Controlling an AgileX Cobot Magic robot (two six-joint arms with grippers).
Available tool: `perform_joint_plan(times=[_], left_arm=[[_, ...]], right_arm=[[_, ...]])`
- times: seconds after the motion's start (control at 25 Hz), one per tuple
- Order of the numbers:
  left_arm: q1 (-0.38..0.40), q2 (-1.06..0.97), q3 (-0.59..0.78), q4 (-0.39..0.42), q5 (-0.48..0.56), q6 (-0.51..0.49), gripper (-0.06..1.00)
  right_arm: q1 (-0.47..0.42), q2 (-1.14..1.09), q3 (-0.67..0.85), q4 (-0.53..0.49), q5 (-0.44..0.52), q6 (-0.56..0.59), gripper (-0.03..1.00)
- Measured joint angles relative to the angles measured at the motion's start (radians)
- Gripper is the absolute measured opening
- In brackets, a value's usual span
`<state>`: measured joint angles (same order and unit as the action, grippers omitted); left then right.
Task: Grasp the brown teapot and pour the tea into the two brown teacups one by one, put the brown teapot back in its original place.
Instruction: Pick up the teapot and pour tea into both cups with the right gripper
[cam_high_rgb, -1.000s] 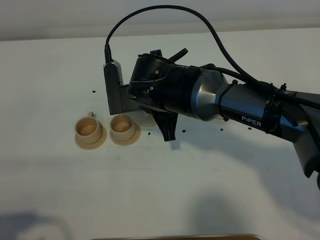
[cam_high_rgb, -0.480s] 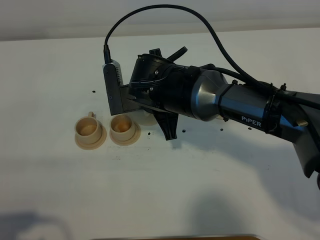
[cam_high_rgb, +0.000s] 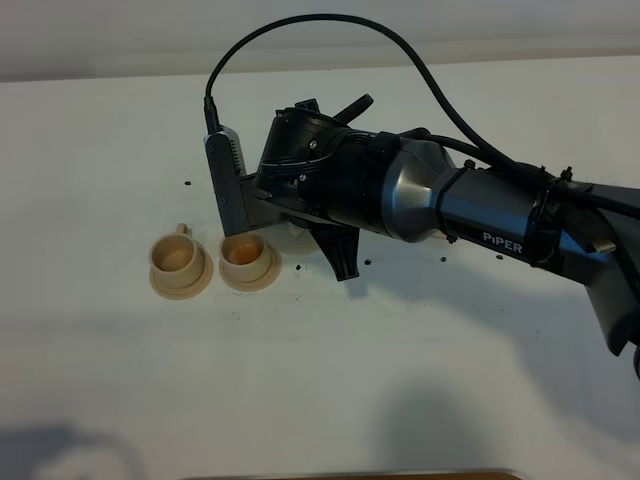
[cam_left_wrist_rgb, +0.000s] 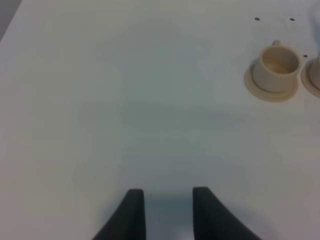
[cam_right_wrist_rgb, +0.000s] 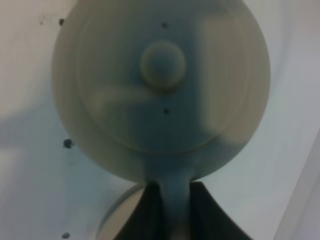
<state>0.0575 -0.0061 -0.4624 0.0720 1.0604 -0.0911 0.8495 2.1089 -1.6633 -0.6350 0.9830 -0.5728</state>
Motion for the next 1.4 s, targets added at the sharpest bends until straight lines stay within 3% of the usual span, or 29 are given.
perform_joint_plan(times=[1.4], left_arm=[[0.0,0.0,0.0,0.0,0.0,0.0,0.3]], right_arm=[[0.0,0.0,0.0,-0.006,-0.033,-0.074,0.09]])
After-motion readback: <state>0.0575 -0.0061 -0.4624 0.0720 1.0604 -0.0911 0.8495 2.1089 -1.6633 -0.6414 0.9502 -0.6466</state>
